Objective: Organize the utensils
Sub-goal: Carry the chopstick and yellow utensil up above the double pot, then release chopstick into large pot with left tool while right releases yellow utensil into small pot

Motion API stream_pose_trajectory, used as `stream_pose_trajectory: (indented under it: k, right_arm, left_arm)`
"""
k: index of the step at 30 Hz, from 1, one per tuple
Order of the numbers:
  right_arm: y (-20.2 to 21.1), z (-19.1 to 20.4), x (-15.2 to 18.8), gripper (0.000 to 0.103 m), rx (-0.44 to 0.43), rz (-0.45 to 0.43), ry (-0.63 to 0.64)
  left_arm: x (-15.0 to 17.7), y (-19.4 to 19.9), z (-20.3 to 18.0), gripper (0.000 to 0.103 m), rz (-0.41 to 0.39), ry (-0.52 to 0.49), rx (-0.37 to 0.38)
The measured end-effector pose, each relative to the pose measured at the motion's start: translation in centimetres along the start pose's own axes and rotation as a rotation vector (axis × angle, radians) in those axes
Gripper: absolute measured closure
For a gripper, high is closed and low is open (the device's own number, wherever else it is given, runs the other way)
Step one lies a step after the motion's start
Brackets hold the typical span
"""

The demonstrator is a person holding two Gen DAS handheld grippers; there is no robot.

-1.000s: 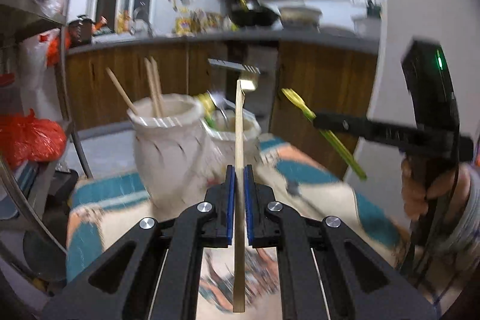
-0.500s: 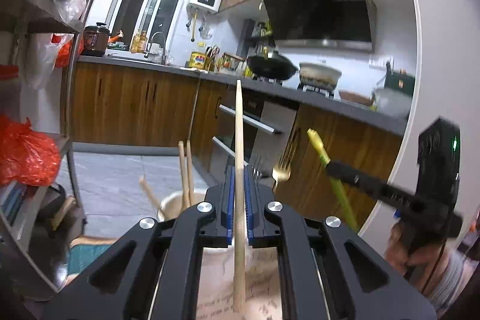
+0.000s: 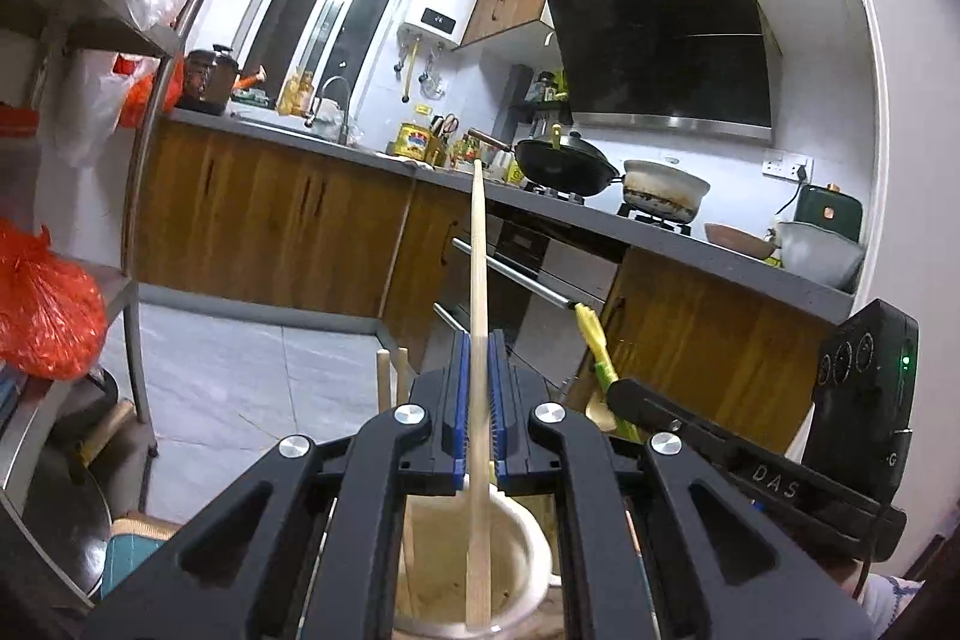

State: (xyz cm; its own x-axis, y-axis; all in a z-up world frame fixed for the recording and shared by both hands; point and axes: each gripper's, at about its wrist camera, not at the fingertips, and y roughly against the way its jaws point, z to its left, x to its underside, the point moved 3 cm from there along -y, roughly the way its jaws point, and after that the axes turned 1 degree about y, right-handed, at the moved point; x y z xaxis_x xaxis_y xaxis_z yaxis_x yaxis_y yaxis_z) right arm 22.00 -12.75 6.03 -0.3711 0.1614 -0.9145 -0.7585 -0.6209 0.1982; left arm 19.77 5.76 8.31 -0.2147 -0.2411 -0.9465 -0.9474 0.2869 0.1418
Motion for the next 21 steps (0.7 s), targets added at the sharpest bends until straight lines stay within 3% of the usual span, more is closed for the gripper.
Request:
stream_pose_trajectory:
  k: [10, 21]
  right_arm:
    - [-2.0, 0.0, 1.4, 0.093, 0.011, 0.009, 0.011]
    - [-2.4, 1.0, 2.6, 0.093, 0.077, -0.006, 0.11]
  left_arm:
    - [2.1, -0.4, -1.1, 0.097, -0.014, -0.154, -0.046]
    - [3.5, 1.0, -0.7, 0.097, 0.013, -0.149, -0.033]
